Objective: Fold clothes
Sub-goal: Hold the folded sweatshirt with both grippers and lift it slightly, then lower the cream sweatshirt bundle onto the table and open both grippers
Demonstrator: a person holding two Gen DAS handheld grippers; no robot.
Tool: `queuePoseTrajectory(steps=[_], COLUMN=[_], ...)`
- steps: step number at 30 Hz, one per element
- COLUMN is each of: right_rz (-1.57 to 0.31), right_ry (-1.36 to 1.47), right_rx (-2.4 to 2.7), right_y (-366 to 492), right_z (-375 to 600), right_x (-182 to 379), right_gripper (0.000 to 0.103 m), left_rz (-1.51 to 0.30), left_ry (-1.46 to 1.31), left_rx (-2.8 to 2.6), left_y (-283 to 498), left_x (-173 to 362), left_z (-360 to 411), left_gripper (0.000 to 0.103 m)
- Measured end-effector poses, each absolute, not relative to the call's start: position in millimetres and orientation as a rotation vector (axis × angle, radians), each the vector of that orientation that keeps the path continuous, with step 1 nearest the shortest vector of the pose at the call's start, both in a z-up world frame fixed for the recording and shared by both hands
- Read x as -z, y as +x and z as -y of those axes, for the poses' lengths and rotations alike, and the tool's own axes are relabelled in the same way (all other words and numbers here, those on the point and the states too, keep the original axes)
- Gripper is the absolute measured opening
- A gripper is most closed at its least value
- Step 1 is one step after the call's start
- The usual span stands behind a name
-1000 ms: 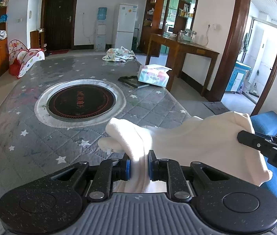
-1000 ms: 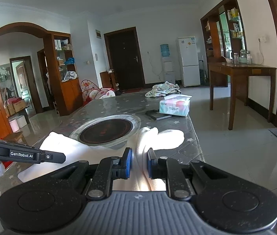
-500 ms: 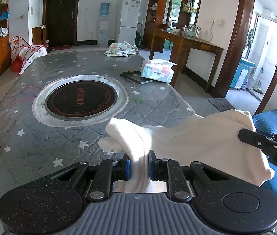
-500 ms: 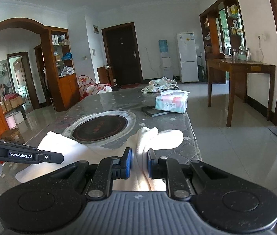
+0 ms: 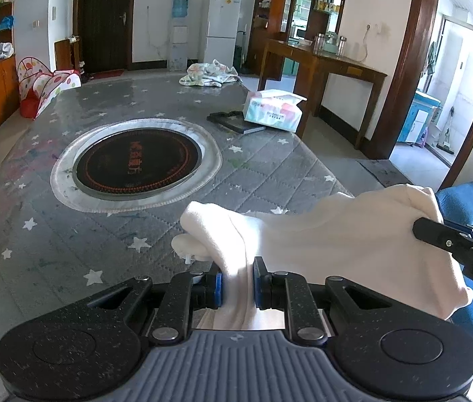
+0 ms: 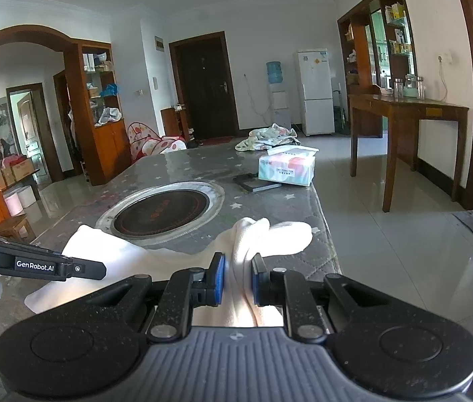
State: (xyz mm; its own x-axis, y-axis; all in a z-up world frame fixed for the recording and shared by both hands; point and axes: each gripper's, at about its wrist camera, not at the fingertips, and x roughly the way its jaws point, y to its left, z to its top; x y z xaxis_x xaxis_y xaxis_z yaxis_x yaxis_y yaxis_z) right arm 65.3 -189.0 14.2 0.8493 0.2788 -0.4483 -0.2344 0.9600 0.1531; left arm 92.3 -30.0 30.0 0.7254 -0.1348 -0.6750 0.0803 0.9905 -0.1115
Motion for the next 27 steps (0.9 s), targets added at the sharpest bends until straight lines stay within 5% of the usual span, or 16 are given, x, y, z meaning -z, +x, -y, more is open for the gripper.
queuePoseTrajectory(steps=[27], right_rz=[-0.590], right_ry=[0.113], right_rx=[-0.230], right_y=[85.7], right_z=[199.7], right_x=[21.7], right_gripper=[0.015], left_rz=[-0.841], left_ry=[-0.092], left_rx=[0.117], left_y=[107.0], left_x=[4.8], left_z=[27.0], left_gripper=[0.020])
